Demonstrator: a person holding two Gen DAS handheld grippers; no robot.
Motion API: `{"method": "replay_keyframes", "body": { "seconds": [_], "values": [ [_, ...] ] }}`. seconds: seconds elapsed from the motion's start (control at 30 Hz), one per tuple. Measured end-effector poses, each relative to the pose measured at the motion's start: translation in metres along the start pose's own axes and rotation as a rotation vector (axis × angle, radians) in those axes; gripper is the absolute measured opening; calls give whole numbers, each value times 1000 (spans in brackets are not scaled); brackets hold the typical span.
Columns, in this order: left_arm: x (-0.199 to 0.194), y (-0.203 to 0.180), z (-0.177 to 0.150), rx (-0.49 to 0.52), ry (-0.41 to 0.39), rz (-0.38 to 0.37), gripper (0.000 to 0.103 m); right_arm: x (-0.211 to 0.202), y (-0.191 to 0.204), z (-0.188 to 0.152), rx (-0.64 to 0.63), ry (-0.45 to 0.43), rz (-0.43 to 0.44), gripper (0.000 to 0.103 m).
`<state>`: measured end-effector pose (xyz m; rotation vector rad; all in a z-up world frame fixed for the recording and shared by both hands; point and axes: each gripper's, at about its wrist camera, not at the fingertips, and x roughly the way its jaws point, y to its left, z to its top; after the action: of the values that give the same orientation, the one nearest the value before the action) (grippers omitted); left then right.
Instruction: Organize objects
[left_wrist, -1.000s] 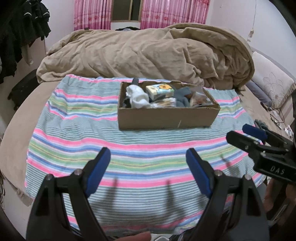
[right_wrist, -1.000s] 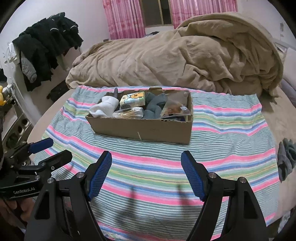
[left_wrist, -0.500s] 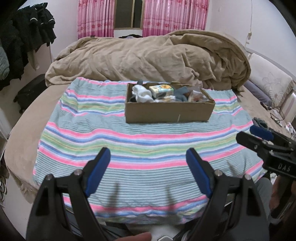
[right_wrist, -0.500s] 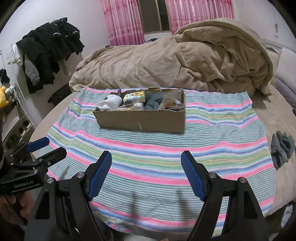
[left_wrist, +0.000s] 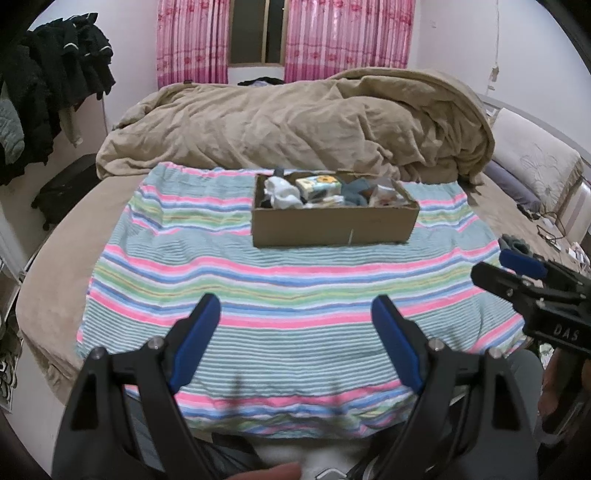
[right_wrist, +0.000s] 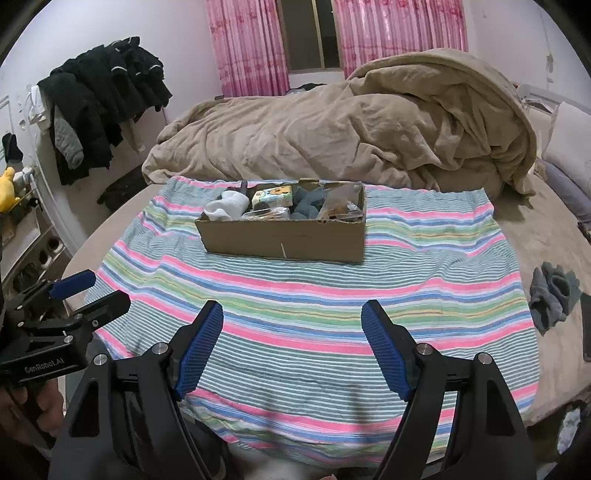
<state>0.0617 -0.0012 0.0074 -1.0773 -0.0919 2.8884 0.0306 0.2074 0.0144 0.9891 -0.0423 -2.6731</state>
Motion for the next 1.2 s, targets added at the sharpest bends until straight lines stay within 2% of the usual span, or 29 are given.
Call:
{"method": "replay_keyframes", "body": {
  "seconds": [1.2],
  "values": [
    [12,-3,0,11,12,-5,85,11,-5,-2,-1,15,-7,80]
  ]
}}
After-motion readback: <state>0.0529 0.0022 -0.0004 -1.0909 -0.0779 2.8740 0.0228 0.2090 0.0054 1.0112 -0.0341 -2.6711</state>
